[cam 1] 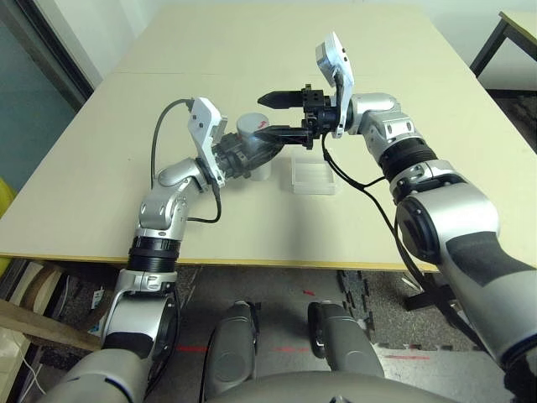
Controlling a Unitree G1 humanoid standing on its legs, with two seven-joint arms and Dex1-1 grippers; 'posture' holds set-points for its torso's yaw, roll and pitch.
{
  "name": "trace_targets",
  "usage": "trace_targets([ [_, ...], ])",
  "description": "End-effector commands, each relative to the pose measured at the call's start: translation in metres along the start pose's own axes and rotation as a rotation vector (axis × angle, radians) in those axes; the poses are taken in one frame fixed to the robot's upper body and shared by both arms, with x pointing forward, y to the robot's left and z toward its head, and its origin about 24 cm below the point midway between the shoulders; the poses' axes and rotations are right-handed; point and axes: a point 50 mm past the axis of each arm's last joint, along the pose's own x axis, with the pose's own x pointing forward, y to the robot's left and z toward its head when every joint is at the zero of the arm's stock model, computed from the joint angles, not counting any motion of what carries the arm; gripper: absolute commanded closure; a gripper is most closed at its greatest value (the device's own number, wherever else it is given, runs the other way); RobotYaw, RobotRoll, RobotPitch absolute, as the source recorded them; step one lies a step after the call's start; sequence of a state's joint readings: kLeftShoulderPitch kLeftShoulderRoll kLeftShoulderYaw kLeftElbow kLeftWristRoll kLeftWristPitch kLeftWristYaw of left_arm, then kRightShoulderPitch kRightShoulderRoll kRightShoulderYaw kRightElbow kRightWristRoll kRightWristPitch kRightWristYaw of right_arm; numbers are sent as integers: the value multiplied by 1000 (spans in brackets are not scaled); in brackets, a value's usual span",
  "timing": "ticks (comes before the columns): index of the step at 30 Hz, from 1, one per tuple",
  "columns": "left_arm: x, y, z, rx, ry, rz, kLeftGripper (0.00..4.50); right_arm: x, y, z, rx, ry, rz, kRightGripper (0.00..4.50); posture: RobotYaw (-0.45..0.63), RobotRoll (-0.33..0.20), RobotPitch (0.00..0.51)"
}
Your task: Pour the medicine from the bottle into the box.
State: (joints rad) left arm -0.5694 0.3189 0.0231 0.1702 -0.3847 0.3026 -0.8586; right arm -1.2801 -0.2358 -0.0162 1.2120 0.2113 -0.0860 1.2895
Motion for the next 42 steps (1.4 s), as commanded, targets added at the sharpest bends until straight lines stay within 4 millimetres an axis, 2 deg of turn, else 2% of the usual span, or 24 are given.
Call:
trace_targets([
  [1, 4, -7, -1, 7, -5, -50, 1866, -5, -7, 4, -12, 9, -84, 0, -57, 0, 120],
  [8, 3, -4, -1, 11, -2, -36, 1866, -15, -11, 6, -17, 14, -121, 0, -55, 0, 120],
  [16, 2, 0, -1, 16, 2, -25, 1866, -15, -2, 13, -24, 9, 87, 0, -58, 0, 118],
  [20, 4, 0, -1, 20, 3, -28, 1866, -5, 6, 20, -30, -17, 217, 0, -66, 0, 116],
  [26, 9, 0, -1, 24, -1, -37, 1866, 8, 13, 24, -40, -38, 271, 0, -68, 0, 115],
  [42, 16, -8, 1, 24, -22, -63, 1866, 34, 24, 13, -48, -24, 275, 0, -59, 0, 120],
])
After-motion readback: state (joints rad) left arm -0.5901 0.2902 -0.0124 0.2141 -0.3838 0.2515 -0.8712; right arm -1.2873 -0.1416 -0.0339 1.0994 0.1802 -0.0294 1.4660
